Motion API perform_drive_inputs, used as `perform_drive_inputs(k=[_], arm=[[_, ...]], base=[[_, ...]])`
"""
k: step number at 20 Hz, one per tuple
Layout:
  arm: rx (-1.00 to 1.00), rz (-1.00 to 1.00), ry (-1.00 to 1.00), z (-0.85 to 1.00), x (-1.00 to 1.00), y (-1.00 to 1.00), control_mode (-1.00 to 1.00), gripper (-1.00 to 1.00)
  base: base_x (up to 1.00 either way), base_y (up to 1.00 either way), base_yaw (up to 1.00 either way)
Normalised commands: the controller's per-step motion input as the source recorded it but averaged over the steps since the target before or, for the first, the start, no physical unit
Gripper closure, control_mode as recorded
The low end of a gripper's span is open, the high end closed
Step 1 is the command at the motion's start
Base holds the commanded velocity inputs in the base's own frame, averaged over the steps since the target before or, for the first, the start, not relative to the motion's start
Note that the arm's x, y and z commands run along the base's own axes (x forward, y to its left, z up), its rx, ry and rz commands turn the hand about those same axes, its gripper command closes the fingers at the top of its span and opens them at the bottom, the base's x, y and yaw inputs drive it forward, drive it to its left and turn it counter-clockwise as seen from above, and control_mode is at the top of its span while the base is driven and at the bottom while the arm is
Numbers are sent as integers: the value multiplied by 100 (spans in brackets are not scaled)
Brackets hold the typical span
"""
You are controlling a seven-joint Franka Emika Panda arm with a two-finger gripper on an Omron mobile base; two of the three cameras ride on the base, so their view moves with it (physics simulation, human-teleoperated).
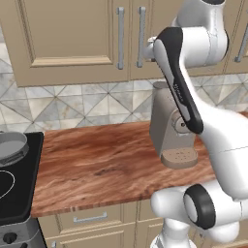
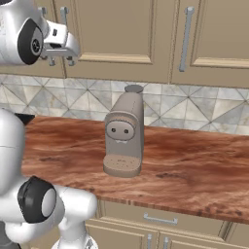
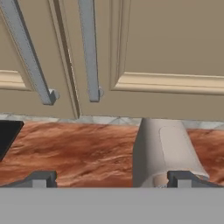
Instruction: Open the cabinet and move the ladle to the pot. Then close the cabinet.
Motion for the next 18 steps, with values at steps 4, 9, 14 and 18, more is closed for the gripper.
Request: perform_drive_inputs(k=[4,9,14,18], arm=[[0,0,0,9,31,13,-100,-100],[5,2,0,0,21,11,-100,-100],[7,5,-4,-1,37,1,-100,-100],[0,6,-17,-3,52,17,-100,-100]], base=[[0,0,0],[0,0,0],[0,0,0],[0,0,0]])
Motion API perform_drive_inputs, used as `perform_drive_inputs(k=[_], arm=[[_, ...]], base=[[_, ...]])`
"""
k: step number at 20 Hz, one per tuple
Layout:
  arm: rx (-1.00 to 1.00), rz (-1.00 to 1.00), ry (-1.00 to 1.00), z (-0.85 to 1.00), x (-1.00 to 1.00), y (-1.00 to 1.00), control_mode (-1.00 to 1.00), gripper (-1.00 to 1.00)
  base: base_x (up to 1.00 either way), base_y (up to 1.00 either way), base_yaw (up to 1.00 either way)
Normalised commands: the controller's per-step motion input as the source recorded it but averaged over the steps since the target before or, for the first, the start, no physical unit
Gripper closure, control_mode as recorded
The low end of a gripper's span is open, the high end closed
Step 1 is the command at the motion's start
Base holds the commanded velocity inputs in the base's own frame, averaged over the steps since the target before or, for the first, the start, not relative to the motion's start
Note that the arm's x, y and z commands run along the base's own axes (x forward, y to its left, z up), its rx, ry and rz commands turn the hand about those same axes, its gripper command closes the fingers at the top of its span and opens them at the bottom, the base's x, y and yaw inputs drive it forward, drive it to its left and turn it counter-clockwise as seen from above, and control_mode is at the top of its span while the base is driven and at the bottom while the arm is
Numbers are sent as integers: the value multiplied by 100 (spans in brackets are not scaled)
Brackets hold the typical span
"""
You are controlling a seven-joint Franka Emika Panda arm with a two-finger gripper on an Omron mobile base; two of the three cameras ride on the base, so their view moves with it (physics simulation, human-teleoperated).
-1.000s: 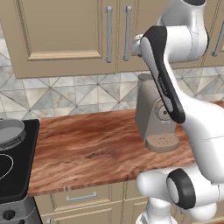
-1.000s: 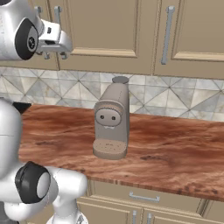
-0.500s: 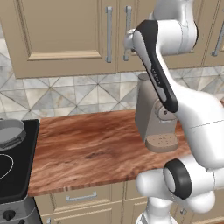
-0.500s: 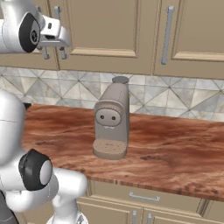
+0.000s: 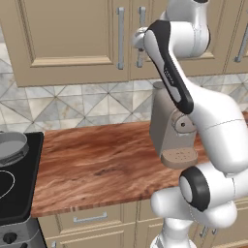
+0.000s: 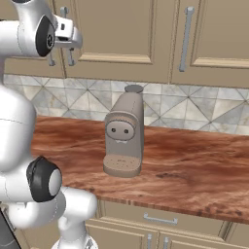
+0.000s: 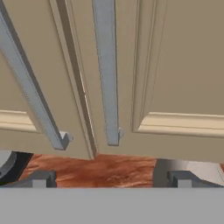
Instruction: Open the cabinet and move the ladle to the pot. Then close the cabinet.
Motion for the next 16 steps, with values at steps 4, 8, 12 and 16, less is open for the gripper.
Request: perform_drive_inputs(k=[4,8,12,16], arm=[[-1,5,-11,0,46,18,-100,-100],[-3,2,-11,0,34,2,-100,-100],[-1,0,-4,0,24,0,-100,-100],[0,0,-1,0,16,0,-100,-100]], base=[[0,0,0],[0,0,0],[0,0,0],[0,0,0]])
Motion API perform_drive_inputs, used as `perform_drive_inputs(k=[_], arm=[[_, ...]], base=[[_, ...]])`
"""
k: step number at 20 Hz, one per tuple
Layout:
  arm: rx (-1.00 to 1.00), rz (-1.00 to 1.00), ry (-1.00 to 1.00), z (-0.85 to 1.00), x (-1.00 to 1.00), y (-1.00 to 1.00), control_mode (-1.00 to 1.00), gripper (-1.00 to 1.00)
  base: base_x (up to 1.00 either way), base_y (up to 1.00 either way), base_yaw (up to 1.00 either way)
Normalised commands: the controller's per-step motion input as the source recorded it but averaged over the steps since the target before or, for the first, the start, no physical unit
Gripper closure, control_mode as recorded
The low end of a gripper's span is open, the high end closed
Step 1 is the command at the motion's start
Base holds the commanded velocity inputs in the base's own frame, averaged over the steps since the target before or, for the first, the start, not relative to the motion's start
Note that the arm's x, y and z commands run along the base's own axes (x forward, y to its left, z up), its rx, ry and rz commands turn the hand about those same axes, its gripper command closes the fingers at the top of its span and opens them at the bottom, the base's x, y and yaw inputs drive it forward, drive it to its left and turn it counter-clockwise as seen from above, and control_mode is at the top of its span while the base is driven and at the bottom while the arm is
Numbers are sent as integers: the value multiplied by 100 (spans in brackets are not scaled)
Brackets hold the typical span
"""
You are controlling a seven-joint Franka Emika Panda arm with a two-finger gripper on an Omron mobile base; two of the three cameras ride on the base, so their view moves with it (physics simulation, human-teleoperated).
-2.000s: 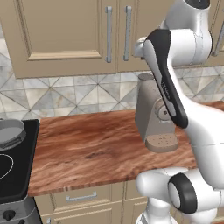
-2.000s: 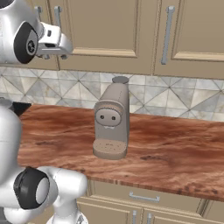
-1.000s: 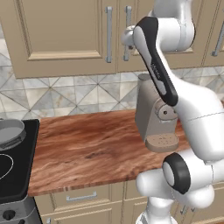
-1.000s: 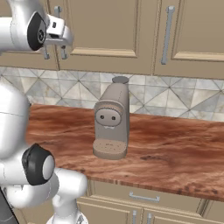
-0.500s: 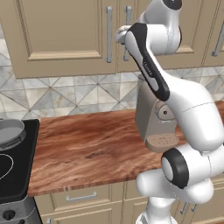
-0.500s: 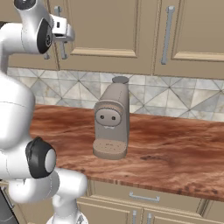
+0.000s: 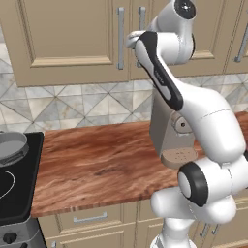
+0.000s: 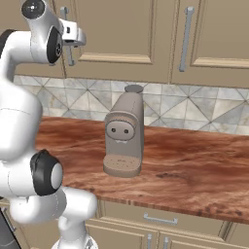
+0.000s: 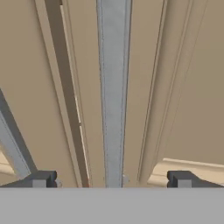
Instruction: Open the cabinet and move the ladle to the pot. Then close the cabinet.
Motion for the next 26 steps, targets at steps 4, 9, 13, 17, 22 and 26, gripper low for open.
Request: perform_drive_inputs(k=[4,9,13,17,22,26], arm=[[0,0,-3,0,27,0,-100,-100],[0,0,-4,0,30,0,-100,-100],[-1,0,-5,0,34,0,-100,-100],[0,0,-6,0,38,0,-100,-100],[-2,-1,-5,0,43,3,-100,-100],[-6,-6,-4,-5,49,31,-100,-100]], base=[[0,0,0],[0,0,0],[0,0,0],[0,0,0],[0,0,0],[0,0,0]])
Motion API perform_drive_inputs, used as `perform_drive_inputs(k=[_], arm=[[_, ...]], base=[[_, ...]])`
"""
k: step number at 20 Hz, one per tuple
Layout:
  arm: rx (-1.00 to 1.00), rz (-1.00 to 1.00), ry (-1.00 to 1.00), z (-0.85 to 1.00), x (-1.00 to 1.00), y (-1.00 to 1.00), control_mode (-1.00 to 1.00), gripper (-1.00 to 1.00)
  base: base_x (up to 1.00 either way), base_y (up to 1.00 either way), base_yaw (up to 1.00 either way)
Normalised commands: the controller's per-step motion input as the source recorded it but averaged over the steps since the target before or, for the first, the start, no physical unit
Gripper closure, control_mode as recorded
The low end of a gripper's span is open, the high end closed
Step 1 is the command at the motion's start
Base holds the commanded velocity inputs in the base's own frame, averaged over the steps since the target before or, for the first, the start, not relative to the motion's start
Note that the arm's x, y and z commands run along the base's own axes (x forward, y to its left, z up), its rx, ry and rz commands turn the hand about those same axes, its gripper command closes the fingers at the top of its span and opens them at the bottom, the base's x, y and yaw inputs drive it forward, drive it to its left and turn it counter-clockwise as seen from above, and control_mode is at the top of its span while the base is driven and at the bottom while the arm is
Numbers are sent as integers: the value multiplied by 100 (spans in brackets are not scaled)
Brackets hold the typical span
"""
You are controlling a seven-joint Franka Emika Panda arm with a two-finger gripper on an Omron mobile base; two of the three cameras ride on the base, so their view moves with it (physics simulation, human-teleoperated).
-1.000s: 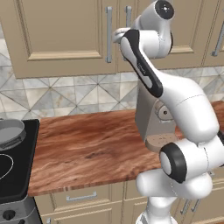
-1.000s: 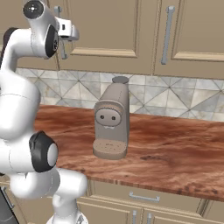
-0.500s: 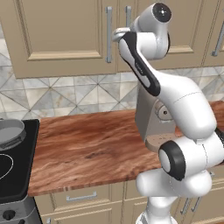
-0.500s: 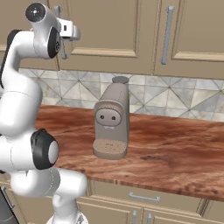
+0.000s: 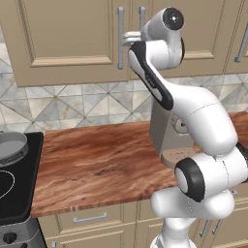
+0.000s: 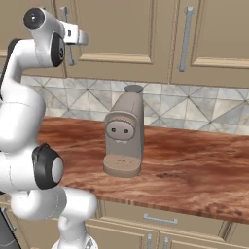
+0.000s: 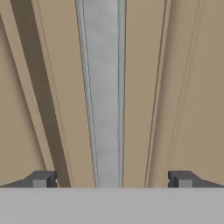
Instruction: Open the cabinet and move the ladle to the pot. Then close the cabinet.
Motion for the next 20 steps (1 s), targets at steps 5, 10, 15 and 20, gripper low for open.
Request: perform_drive_inputs(k=[5,10,15,20], arm=[[-1,-2,0,-15,86,18,-100,-100],[6,7,0,-19,100,-12,-100,-100],[14,10,1,-49,92,-5,-100,-100],[0,5,-30,-80,26,4,-100,100]], base=[[0,0,0],[0,0,0],[0,0,0],[0,0,0]])
